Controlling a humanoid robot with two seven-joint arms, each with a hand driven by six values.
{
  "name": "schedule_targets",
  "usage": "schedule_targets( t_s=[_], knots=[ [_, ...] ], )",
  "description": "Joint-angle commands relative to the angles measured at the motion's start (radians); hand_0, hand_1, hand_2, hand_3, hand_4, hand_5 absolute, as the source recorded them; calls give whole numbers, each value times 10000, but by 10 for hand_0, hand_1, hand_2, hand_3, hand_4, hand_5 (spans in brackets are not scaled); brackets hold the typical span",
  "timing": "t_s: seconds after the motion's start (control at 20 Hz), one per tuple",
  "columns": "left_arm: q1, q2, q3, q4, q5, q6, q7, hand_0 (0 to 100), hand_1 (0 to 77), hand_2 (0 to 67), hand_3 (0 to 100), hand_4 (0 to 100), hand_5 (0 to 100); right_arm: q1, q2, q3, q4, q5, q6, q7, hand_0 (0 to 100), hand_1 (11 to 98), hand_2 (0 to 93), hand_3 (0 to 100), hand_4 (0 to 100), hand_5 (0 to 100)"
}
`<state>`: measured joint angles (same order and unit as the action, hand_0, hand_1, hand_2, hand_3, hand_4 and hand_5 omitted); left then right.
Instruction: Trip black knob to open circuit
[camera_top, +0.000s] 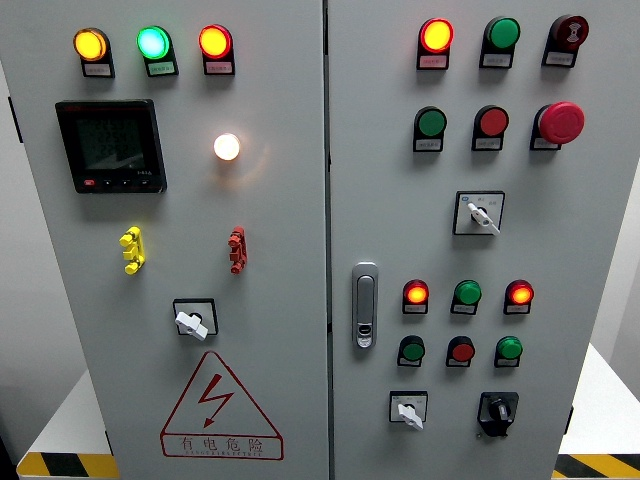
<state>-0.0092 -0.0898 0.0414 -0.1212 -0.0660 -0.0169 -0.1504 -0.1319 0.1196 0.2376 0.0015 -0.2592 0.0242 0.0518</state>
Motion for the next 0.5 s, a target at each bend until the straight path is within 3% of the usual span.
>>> schedule_targets(
  t_s=[0.0, 0.25, 0.45],
  knots=[
    [0, 8, 0, 0, 0, 0, 0, 0, 32, 128, 214, 67, 16, 0, 16, -14, 31, -1, -12, -27, 705, 340, 76, 184, 154, 188],
    [0, 8, 0, 0, 0, 0, 0, 0, 32, 129, 214, 67, 16, 30, 0, -14, 77, 15, -12, -12, 704, 340, 75, 182, 153, 186],
    [0, 8, 0, 0, 0, 0, 0, 0, 32, 129, 214, 67, 16, 169, 0, 965, 92, -413, 3, -12, 703, 339, 74, 179, 152, 184]
  ],
)
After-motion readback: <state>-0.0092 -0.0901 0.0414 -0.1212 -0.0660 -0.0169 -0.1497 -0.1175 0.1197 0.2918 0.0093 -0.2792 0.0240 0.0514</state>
